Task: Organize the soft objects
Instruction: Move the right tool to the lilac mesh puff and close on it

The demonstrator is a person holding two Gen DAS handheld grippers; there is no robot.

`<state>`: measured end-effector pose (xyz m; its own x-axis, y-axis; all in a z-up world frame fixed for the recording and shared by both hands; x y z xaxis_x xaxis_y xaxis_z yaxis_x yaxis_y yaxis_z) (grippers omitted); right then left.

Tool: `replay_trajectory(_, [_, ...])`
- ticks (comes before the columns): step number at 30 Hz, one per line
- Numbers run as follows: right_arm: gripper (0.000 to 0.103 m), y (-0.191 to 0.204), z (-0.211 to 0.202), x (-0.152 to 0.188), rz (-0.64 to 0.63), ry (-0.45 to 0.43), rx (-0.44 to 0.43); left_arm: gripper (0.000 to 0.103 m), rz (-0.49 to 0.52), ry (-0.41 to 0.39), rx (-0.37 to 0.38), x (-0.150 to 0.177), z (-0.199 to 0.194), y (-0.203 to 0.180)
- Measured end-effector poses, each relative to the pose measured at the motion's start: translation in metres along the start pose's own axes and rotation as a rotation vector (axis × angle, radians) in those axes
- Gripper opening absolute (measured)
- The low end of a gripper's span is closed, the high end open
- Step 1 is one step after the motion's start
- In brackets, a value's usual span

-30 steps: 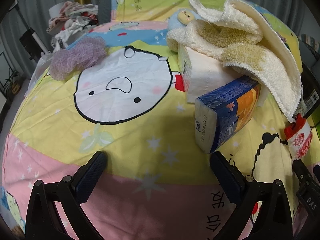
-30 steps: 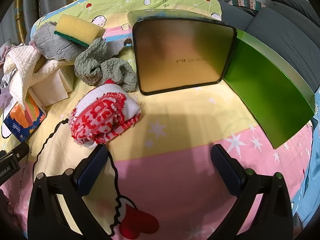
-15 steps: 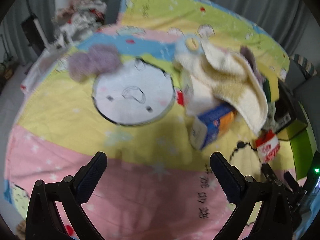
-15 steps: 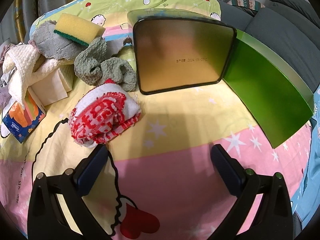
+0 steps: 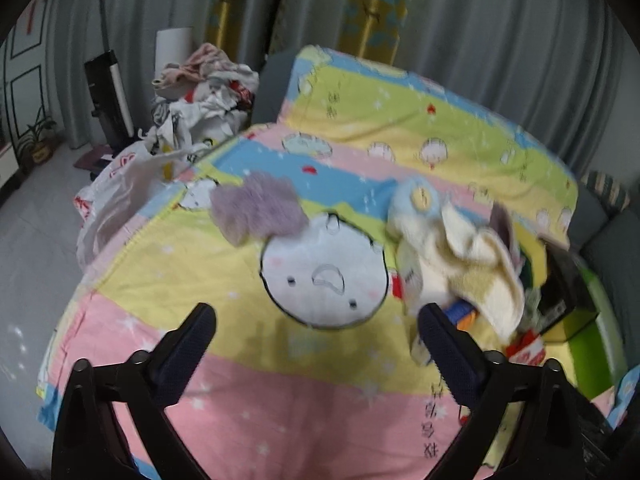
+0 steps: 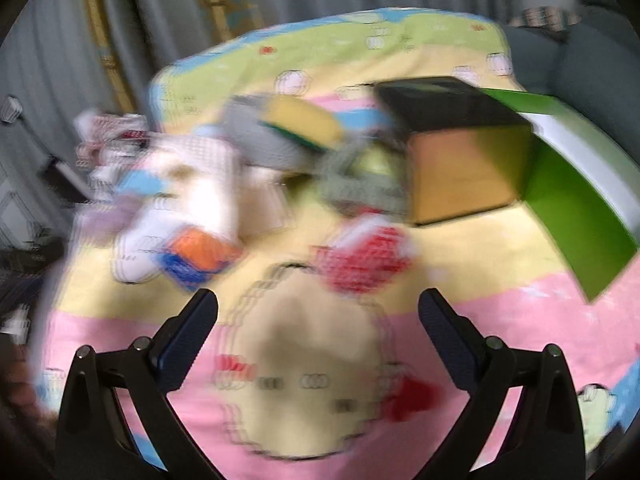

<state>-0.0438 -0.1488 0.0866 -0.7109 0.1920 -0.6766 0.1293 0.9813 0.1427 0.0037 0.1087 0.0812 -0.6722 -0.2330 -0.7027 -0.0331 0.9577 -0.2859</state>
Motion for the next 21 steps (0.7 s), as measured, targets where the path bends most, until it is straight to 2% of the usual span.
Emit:
replay_trajectory(3, [0.099, 0.042, -0.005, -0.016, -0.029, 0.019, -0.140, 0.095, -0.042, -0.046, -0.042, -0.014, -0.006, 0.022])
replay_trajectory(5, [0.099, 0.075, -0.003, -0.030, -0.057, 0.040, -0.212, 0.087, -0.082, -0.049, -0.067, -0.020, -0.006, 0.039])
replay_trajectory(8, [0.094, 0.118, 0.007, -0.048, -0.089, 0.088, -0.283, 0.085, -0.168, -0.034, -0.052, -0.025, -0.004, 0.062])
replay_trajectory(9, [0.094, 0.133, 0.013, -0.056, -0.110, 0.093, -0.291, 0.085, -0.193, -0.027, -0.040, -0.026, -0.003, 0.068])
replay_trajectory(11, [0.094, 0.157, 0.022, -0.064, -0.158, 0.088, -0.285, 0.076, -0.230, -0.016, -0.021, -0.028, -0.002, 0.079])
replay_trajectory(13, [0.094, 0.179, 0.040, -0.075, -0.181, 0.116, -0.280, 0.073, -0.263, -0.013, -0.015, -0.030, -0.002, 0.090])
replay_trajectory(15, [0.094, 0.201, 0.060, -0.085, -0.184, 0.164, -0.296, 0.072, -0.289, -0.018, -0.029, -0.032, -0.001, 0.101])
replay_trajectory(17, [0.093, 0.220, 0.082, -0.092, -0.201, 0.209, -0.295, 0.065, -0.311, -0.009, -0.059, -0.033, 0.003, 0.112])
replay_trajectory(21, [0.091, 0.248, 0.126, -0.093, -0.271, 0.245, -0.214, 0.065, -0.362, 0.028, -0.067, -0.032, 0.013, 0.128])
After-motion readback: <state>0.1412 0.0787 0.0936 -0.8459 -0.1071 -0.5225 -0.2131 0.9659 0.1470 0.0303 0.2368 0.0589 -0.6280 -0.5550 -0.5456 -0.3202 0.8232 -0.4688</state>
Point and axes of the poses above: each gripper's, at about its wrist camera, not at the fingertips, and z roughly the way its jaws point, y to its left, x to its underside, the point moved 4 cm from there along z, roughly the way its jaws point, and after that the axes turned 5 degrees about x, right-handed, at the moved point
